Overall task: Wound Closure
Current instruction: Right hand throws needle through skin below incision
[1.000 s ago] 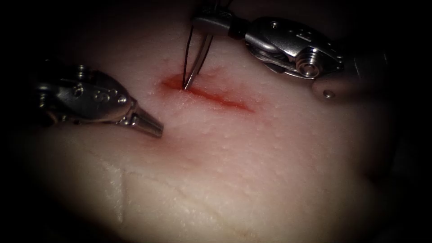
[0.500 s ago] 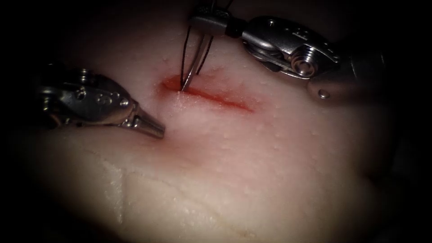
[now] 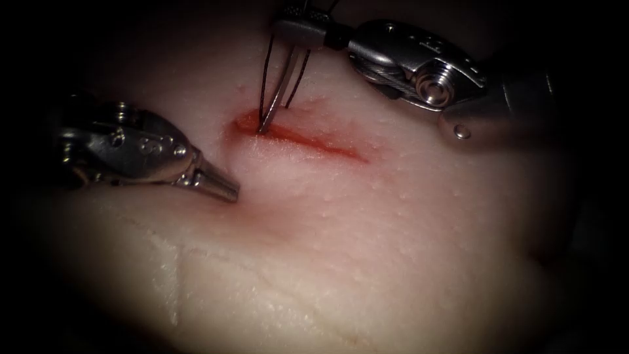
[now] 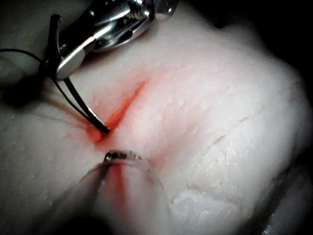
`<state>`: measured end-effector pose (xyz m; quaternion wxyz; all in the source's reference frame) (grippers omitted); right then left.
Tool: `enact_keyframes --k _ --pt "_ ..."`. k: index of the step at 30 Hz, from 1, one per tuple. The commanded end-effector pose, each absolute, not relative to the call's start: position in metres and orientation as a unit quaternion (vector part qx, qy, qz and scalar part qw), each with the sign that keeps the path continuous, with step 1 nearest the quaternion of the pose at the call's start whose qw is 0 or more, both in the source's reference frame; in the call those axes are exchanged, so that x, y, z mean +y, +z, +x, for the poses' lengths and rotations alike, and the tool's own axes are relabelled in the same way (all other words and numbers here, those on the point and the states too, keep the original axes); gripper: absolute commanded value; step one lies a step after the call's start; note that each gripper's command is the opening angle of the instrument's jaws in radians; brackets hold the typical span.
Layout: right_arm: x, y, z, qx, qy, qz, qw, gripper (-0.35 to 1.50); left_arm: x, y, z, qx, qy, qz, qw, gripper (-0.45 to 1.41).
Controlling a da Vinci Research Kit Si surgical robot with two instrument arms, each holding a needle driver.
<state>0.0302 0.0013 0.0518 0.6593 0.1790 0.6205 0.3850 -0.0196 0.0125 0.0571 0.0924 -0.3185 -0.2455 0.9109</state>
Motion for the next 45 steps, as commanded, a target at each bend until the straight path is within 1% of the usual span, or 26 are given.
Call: enact_keyframes --k 1,19,45 --pt "0.0006 0.0522 0.0310 0.621 0.386 0.187 0.656 -0.35 0.0117 0.0576 -0.0201 -0.247 0.910 -0.319 0.092 -0.45" --pt "0.0005 0.0529 0.0309 0.621 0.404 0.238 0.628 -0.35 0.0113 0.0579 -0.0188 -0.248 0.910 -0.320 0.089 -0.45" --pt "0.0005 0.0532 0.0310 0.619 0.428 0.287 0.593 -0.35 0.0113 0.0585 -0.0189 -0.247 0.911 -0.319 0.091 -0.45"
